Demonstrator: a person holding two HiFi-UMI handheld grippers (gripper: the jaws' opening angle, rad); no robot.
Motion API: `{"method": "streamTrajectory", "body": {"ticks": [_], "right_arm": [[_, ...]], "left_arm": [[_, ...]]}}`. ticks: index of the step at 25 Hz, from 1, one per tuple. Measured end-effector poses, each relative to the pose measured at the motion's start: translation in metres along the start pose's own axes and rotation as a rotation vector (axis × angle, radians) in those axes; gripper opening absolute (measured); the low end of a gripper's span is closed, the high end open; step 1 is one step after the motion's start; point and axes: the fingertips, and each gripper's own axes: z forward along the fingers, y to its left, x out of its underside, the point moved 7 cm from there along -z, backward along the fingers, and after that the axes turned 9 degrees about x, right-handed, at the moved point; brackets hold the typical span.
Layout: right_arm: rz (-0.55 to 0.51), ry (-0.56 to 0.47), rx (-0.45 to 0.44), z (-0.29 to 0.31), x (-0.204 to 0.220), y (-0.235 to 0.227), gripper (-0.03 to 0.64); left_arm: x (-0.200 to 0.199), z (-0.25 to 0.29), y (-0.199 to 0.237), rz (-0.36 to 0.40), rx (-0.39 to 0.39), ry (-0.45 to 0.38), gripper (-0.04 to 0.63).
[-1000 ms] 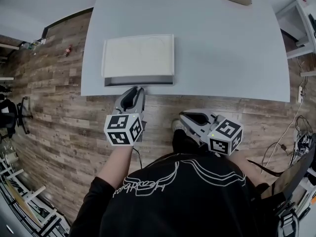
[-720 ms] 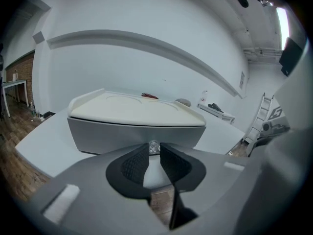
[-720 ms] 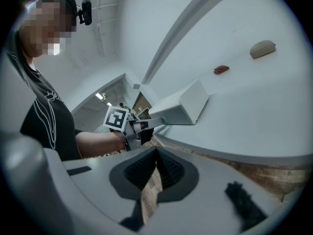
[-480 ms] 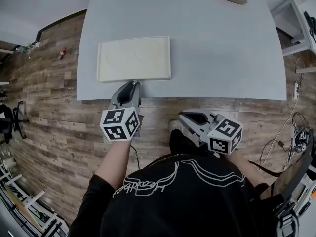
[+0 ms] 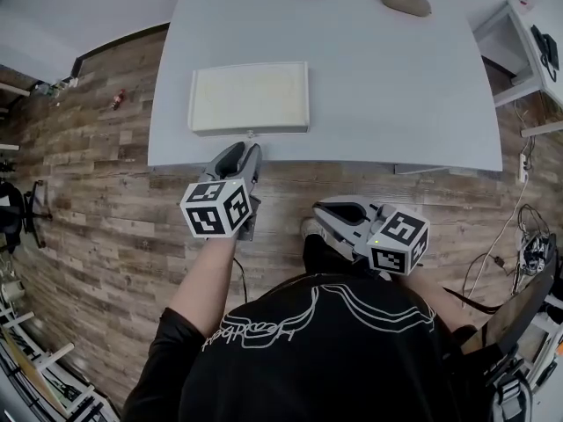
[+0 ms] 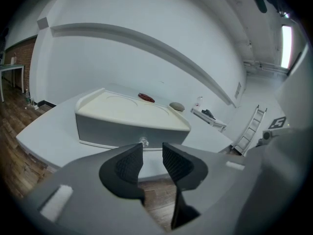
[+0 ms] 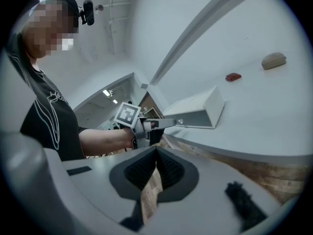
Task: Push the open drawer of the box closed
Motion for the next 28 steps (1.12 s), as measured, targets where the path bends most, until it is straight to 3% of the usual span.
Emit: {"method": "streamTrajectory", "body": {"ticks": [6, 10, 13, 19, 28], "right_arm": [[-0.057, -0.053, 0.004, -0.022, 0.004, 0.043, 0.009], [-0.083, -0.112, 0.010, -0.044, 0.004, 0.078, 0.009], [-0.097, -0.151, 0.035, -0.061, 0.011, 0.103, 0.008], [-0.135, -0.211, 0.076, -0.088, 0.023, 0.146, 0.008], [-0.170, -0.214, 0.076, -0.097, 0.024, 0.172, 0.008]], "left_arm": [[0.012, -0.062, -0.061, 0.041, 0.170, -0.013, 0.106], [0.023, -0.110, -0.119, 0.135, 0.321, -0.014, 0.037], [0.029, -0.153, -0.149, 0.139, 0.380, -0.062, 0.008], [0.042, -0.210, -0.183, 0.159, 0.427, -0.113, 0.008], [0.049, -0.230, -0.199, 0.194, 0.437, -0.114, 0.008]]}}
